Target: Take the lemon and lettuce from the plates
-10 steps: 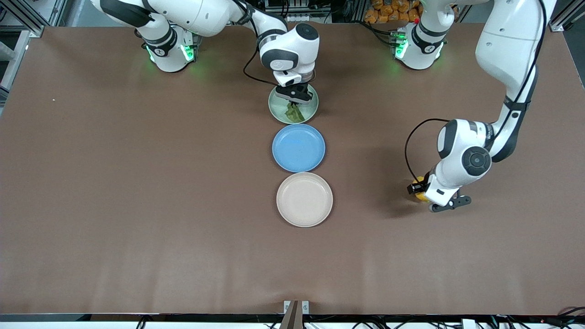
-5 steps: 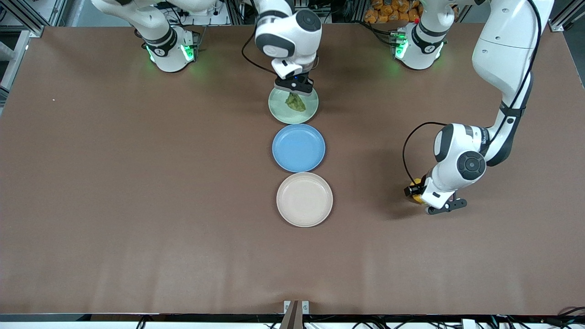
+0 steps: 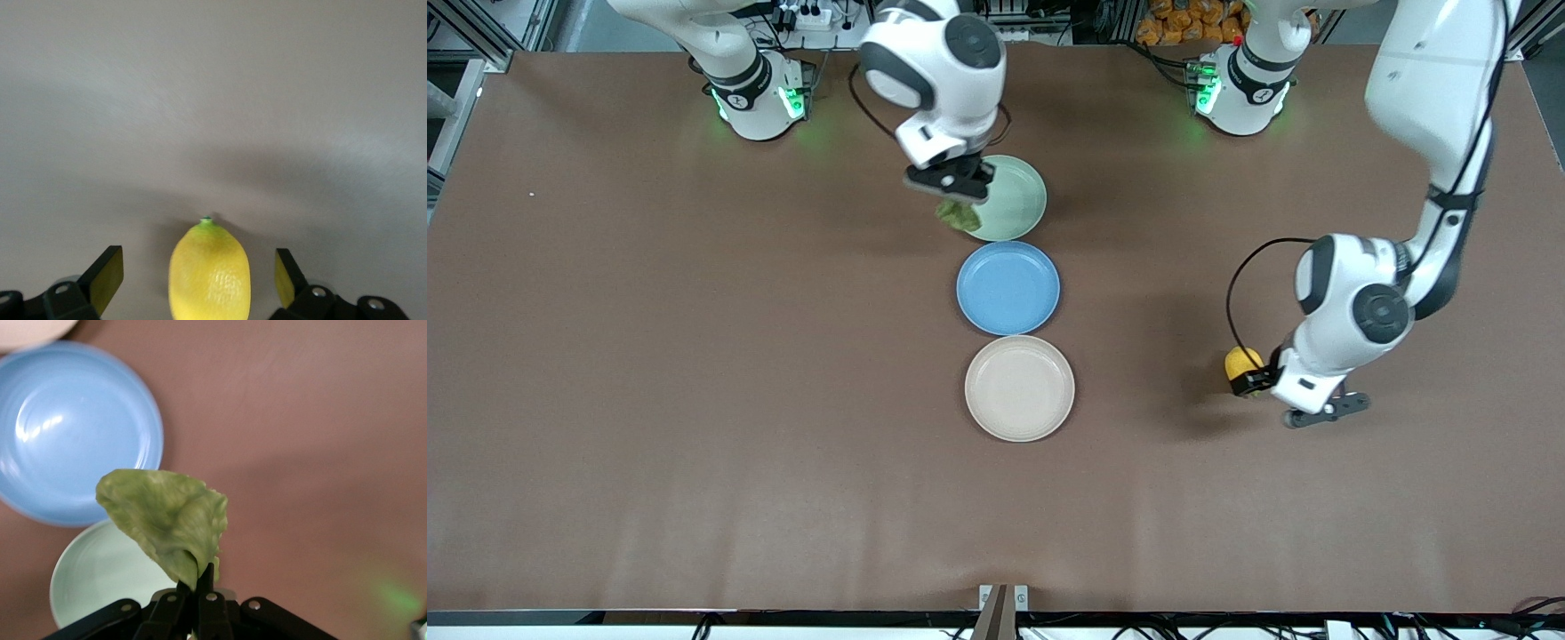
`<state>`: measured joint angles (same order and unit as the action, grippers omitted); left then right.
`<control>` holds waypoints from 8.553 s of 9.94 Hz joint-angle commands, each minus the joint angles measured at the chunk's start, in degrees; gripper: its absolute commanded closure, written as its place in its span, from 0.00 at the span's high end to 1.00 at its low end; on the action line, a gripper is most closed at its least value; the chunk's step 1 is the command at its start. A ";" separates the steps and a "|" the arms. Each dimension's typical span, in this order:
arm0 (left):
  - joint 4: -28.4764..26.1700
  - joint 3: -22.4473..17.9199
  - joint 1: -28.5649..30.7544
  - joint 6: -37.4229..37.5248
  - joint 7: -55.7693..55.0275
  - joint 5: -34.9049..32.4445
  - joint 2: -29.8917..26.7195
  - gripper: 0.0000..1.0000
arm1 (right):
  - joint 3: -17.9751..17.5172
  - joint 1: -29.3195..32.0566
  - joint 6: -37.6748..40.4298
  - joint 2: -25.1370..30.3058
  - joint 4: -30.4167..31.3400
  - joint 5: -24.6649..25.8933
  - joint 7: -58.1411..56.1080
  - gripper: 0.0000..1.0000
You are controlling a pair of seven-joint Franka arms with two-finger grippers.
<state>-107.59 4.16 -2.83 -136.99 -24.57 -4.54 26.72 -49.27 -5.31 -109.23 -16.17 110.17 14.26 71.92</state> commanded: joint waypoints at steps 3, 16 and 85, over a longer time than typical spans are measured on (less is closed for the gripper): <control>13.75 0.06 1.16 23.90 0.84 -1.35 -7.91 1.00 | 8.27 7.86 2.88 6.33 0.66 -3.98 -16.07 0.00; 19.44 -0.73 3.62 37.85 10.77 -0.39 -24.69 1.00 | 49.09 10.31 -7.90 6.96 5.82 -12.77 -72.98 0.00; 20.05 2.17 5.03 44.53 15.08 5.24 -26.46 1.00 | 53.05 6.01 18.70 13.36 -28.00 -12.33 -72.62 1.00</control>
<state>-87.25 6.48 1.78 -93.23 -10.93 -0.38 1.14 4.02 0.53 -90.46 -3.40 82.13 2.61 -0.33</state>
